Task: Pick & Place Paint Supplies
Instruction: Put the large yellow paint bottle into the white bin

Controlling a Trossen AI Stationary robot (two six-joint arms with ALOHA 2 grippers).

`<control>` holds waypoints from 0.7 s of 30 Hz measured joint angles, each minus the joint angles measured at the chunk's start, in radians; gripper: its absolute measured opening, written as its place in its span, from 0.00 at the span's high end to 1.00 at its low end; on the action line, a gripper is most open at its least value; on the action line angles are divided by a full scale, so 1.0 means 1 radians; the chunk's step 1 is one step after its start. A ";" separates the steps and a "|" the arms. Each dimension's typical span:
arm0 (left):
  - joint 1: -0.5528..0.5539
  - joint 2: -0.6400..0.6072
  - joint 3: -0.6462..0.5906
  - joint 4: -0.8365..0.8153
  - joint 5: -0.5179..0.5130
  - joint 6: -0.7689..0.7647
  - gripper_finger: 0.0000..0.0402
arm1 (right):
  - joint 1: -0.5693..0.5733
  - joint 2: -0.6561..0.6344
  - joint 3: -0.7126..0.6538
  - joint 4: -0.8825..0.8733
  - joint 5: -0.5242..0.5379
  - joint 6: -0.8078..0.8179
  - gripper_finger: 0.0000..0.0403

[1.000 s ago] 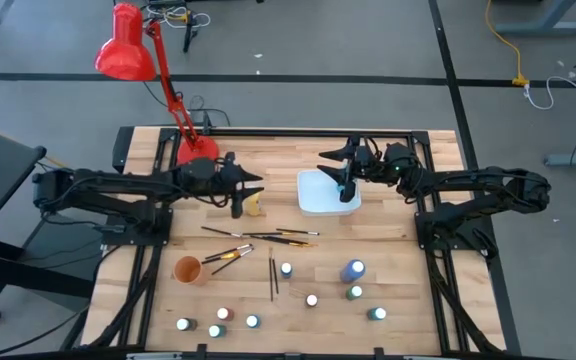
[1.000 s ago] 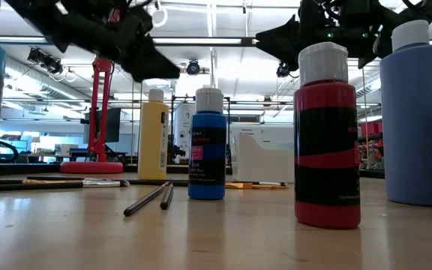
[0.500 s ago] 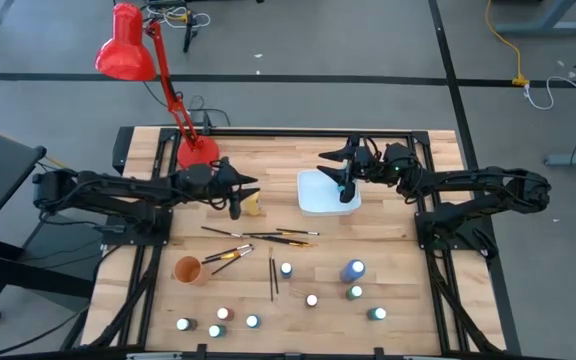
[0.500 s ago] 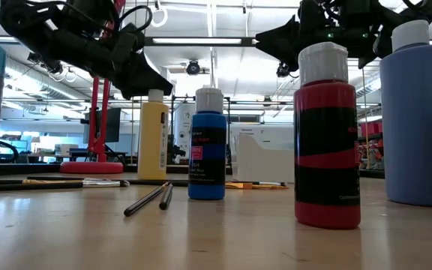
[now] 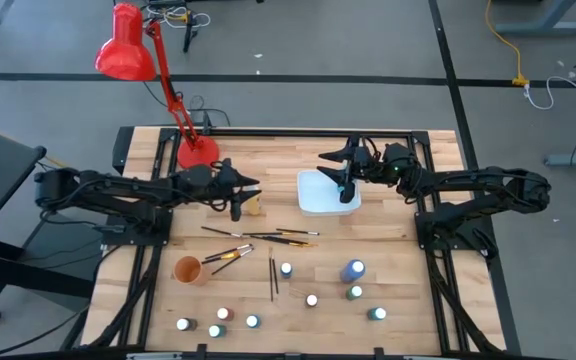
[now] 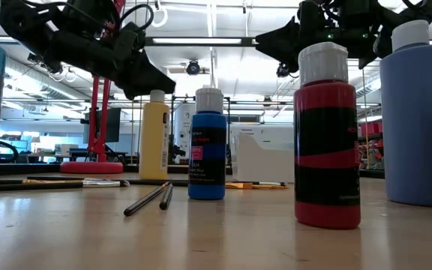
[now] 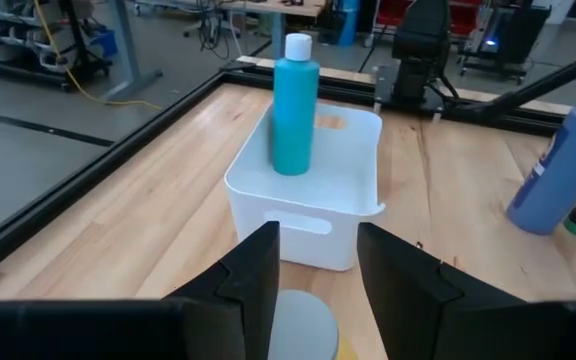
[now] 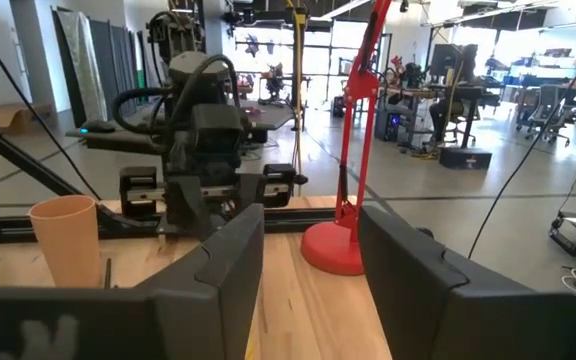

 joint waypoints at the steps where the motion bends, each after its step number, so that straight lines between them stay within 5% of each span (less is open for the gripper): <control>1: 0.000 0.004 0.000 0.002 0.001 0.001 0.64 | 0.000 0.000 0.000 0.000 0.000 -0.001 0.58; 11: -0.003 0.003 -0.006 0.058 -0.001 0.062 0.62 | 0.000 0.000 0.000 0.000 0.000 -0.003 0.58; 21: -0.003 0.003 -0.006 0.067 -0.029 0.121 0.46 | 0.000 0.000 0.000 -0.001 0.000 -0.004 0.58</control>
